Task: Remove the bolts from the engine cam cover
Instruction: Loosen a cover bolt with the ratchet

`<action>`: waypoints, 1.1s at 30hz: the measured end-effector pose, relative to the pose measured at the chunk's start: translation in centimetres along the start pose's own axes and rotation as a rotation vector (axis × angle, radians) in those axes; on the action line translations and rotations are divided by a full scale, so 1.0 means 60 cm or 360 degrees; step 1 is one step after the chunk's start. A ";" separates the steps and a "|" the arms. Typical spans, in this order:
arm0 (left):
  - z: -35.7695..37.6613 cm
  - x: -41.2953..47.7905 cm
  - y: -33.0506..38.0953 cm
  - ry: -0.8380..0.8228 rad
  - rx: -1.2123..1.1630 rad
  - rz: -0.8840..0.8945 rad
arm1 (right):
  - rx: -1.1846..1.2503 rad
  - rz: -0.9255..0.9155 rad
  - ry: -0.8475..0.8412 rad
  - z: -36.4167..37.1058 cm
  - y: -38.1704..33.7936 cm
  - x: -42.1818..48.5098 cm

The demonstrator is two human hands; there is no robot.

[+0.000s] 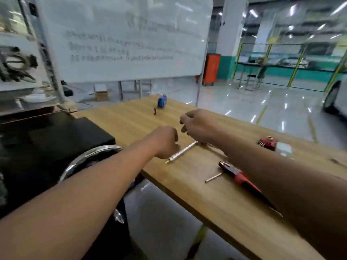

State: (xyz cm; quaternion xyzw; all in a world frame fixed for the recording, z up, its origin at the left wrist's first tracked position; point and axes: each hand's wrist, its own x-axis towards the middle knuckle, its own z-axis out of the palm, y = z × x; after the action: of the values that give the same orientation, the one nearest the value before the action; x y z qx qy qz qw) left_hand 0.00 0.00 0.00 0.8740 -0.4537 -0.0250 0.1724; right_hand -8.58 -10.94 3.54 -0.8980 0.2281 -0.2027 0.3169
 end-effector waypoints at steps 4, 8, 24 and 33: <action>0.046 0.037 0.025 -0.0265 0.0263 -0.0152 | -0.0717 0.0215 -0.0036 -0.037 0.093 0.014; 0.078 0.066 0.025 -0.0239 0.0269 -0.0159 | -0.0981 0.0400 -0.0332 -0.024 0.168 0.036; -0.313 -0.171 -0.090 0.0702 -0.0955 -0.0288 | -0.0010 -0.0883 -0.0036 -0.059 -0.200 0.055; -0.446 -0.478 -0.174 0.1151 -0.0317 -0.0385 | 0.0894 -0.1397 -0.0291 0.019 -0.492 -0.055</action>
State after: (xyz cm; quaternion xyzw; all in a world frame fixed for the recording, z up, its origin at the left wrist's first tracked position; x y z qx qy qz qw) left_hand -3.27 35.96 18.54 0.8524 -0.2529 0.2206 0.4009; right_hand -2.39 11.89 21.51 -0.8036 -0.2609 -0.2905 0.4491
